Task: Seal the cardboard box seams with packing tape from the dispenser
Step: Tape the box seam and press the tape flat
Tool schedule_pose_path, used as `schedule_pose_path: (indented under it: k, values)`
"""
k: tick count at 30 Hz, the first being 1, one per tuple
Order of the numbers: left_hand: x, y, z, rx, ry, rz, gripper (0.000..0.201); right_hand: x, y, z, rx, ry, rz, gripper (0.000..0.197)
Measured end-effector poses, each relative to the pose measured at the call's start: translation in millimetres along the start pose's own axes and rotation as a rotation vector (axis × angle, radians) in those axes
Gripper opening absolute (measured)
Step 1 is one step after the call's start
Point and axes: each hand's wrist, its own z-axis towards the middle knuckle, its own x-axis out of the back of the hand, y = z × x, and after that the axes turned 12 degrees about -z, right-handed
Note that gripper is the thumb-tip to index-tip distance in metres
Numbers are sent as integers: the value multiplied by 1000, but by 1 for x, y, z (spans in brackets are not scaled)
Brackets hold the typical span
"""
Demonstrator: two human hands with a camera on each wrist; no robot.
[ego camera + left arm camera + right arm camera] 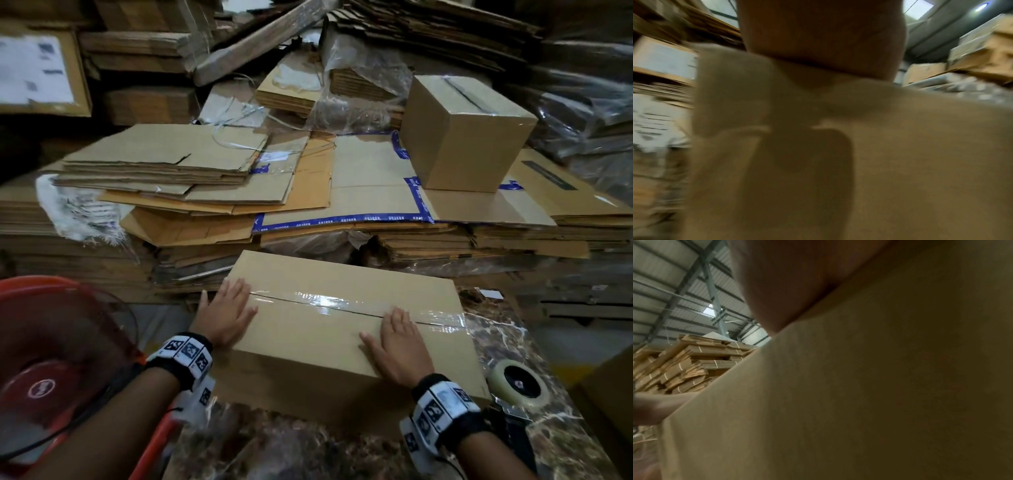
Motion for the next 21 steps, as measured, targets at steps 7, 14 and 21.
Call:
schedule_pose_path:
  k: [7,14,21]
  values:
    - [-17,25,-20,26,80,-79,65,17,-24,20,-257,-61,54,90]
    - [-29,36,-38,94,94,-89,61,16,-131,25,122,-86,15,85]
    - [-22,20,-47,300,111,-194,83,9,-54,8,258,29,-87,72]
